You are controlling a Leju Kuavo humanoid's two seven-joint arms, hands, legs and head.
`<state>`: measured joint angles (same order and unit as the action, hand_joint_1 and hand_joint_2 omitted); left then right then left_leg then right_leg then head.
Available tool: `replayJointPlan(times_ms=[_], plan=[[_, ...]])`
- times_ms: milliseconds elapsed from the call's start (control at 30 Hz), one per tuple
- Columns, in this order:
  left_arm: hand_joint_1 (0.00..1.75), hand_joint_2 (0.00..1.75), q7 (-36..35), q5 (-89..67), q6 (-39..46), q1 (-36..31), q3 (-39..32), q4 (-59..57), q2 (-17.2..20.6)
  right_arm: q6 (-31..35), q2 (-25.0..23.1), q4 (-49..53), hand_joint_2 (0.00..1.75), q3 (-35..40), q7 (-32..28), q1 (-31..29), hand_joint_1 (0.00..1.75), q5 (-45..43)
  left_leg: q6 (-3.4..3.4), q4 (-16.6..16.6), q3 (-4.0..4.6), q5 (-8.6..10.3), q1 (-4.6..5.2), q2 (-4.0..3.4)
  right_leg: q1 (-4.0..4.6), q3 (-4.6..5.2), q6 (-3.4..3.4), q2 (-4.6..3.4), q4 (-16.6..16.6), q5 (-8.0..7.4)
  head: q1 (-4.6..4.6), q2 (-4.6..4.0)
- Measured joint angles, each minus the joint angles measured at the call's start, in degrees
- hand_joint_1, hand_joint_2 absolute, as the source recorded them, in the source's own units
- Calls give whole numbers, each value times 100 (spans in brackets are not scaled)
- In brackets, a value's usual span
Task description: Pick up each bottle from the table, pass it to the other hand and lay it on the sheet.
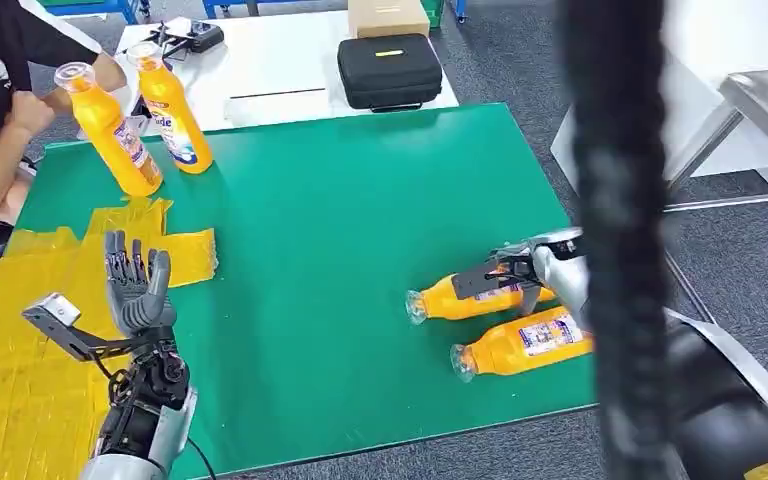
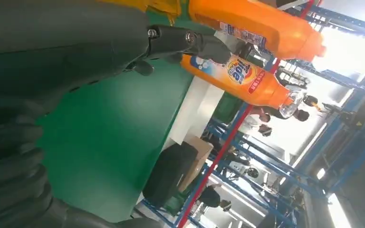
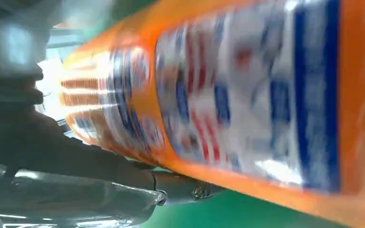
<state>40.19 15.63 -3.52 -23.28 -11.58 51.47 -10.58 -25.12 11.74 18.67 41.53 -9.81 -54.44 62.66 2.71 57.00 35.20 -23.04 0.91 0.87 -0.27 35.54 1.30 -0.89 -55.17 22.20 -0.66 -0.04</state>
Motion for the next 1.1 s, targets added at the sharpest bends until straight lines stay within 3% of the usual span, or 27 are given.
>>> replayJointPlan(times_ms=[67,100,133,167,400,433,600,800,900,967,1100], plan=[[0,175,0,9,0,0,-2,0,0,201,-52,-9,175,37,15,33,33,-17,0,0,-1,0,0,-1,0,0,0,0,0,-1,-4,0],[0,175,0,26,0,1,-4,0,0,322,-77,-15,175,46,26,54,68,-46,0,-1,-1,0,0,-2,0,-1,0,-1,0,-1,0,0],[0,175,0,48,0,2,-9,0,0,458,-110,-20,175,55,44,72,141,-64,0,-1,-1,1,0,-2,0,-1,0,-1,0,-1,-2,0],[0,175,0,53,0,5,-15,0,0,631,-140,-29,175,59,77,98,152,-92,0,-1,-1,1,0,-2,0,-1,1,-1,0,-2,0,0],[0,175,0,68,-2,20,-50,0,13,1347,-302,-44,175,59,199,178,152,-214,1,0,-1,3,-1,0,0,0,4,0,-1,-5,0,0],[0,175,0,68,-2,22,-57,0,15,1362,-319,-44,175,59,210,177,175,-214,1,0,-1,3,-1,2,1,-1,4,0,-1,-4,-6,0],[0,175,0,68,-2,34,-79,0,22,1526,-367,-46,175,59,256,186,175,-249,1,0,3,3,-2,4,0,0,4,1,-1,-4,-4,0],[0,175,0,46,-11,99,-72,13,28,2460,-483,-35,175,-216,549,298,175,-710,2,0,8,3,-1,5,-1,4,4,1,-1,-4,0,0],[0,175,0,-239,180,155,70,24,42,3298,-560,112,175,-628,238,442,175,-1372,2,0,10,3,-1,7,-1,7,4,2,-1,-4,-4,0],[0,175,-98,-572,360,237,288,100,57,3759,-645,318,175,-1087,-295,616,175,-2076,1,0,11,3,-2,7,1,7,4,2,-1,-3,-2,0],[0,175,-572,-1182,233,427,982,323,100,3946,-948,1104,175,-2075,-1280,1273,175,-3496,0,-1,17,1,-4,12,2,14,2,6,-1,1,-2,0]])
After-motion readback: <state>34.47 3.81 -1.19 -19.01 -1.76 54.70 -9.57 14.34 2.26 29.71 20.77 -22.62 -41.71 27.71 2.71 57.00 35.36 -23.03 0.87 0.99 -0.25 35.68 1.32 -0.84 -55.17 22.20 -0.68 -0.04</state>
